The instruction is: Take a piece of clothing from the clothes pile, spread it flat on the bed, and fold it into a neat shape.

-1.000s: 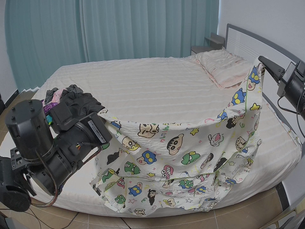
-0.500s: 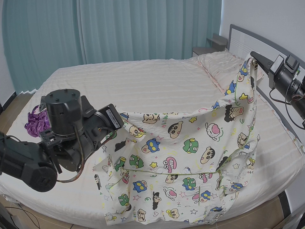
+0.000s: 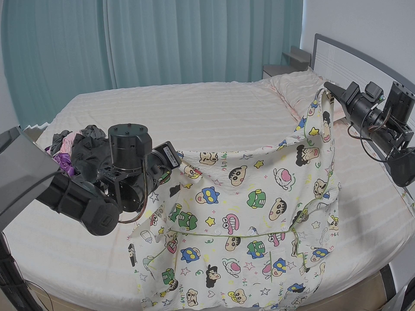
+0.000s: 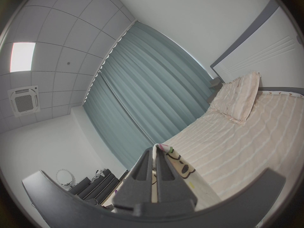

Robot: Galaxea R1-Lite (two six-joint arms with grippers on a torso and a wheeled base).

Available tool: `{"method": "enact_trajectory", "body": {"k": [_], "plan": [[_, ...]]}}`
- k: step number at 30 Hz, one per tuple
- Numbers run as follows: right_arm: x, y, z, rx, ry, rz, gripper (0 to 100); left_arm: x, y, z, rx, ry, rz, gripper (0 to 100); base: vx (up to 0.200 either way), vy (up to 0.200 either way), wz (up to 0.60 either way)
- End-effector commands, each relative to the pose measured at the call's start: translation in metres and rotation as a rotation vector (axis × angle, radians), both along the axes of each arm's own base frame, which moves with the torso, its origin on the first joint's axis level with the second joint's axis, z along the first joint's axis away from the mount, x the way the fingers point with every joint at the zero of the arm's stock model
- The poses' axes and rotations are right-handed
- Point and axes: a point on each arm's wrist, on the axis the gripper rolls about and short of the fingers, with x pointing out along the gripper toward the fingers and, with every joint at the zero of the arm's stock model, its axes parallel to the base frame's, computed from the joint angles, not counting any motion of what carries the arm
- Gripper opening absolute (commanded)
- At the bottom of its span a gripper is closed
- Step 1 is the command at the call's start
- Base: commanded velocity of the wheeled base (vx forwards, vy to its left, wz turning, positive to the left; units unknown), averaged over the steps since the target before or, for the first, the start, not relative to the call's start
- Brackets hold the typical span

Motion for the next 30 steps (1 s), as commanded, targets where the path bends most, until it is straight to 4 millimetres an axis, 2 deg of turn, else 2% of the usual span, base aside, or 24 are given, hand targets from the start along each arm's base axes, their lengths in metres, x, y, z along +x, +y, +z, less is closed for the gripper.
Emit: {"method": "enact_trajectory", "body": {"k": [1,2,3,11,14,16,17,19,21,28,29,30], "plan": [[0.021,-0.003,-0.022,-0.007,0.06,-0.019,0,0.017,-0.006,-0.02,0.018,0.031,0.009,0,0.2,0.0,0.0],[0.021,-0.003,-0.022,-0.007,0.06,-0.019,0,0.017,-0.006,-0.02,0.018,0.031,0.009,0,0.2,0.0,0.0],[0.025,-0.004,-0.026,-0.008,0.072,-0.025,0,0.022,-0.009,-0.029,0.029,0.044,0.008,0,0.2,0.0,0.0],[0.042,-0.002,-0.045,-0.008,0.118,-0.046,0,0.038,-0.016,-0.056,0.061,0.091,0.011,0,0.0,0.0,0.0],[0.051,0.0,-0.061,-0.014,0.159,-0.049,0,0.047,-0.016,-0.073,0.075,0.117,0.024,0,0.0,0.0,0.0],[0.053,0.001,-0.065,-0.017,0.17,-0.053,0,0.05,-0.016,-0.077,0.077,0.121,0.027,0,0.0,0.0,0.0],[0.059,0.001,-0.075,-0.019,0.193,-0.065,0,0.059,-0.015,-0.083,0.077,0.123,0.037,0,0.0,0.0,0.0],[0.063,0.001,-0.078,-0.019,0.199,-0.071,0,0.062,-0.015,-0.088,0.08,0.129,0.042,0,0.0,0.0,0.0],[0.071,0.004,-0.091,-0.023,0.224,-0.08,0,0.07,-0.016,-0.099,0.084,0.137,0.048,0,0.0,0.0,0.0],[0.103,0.023,-0.14,-0.039,0.315,-0.087,0,0.099,-0.009,-0.126,0.1,0.168,0.096,0,0.0,0.0,0.0],[0.104,0.023,-0.14,-0.039,0.313,-0.087,100,0.1,-0.008,-0.126,0.1,0.168,0.098,100,0.0,0.0,0.0],[0.113,0.025,-0.152,-0.04,0.331,-0.087,100,0.107,-0.007,-0.133,0.109,0.186,0.107,100,0.0,0.0,0.0]]}}
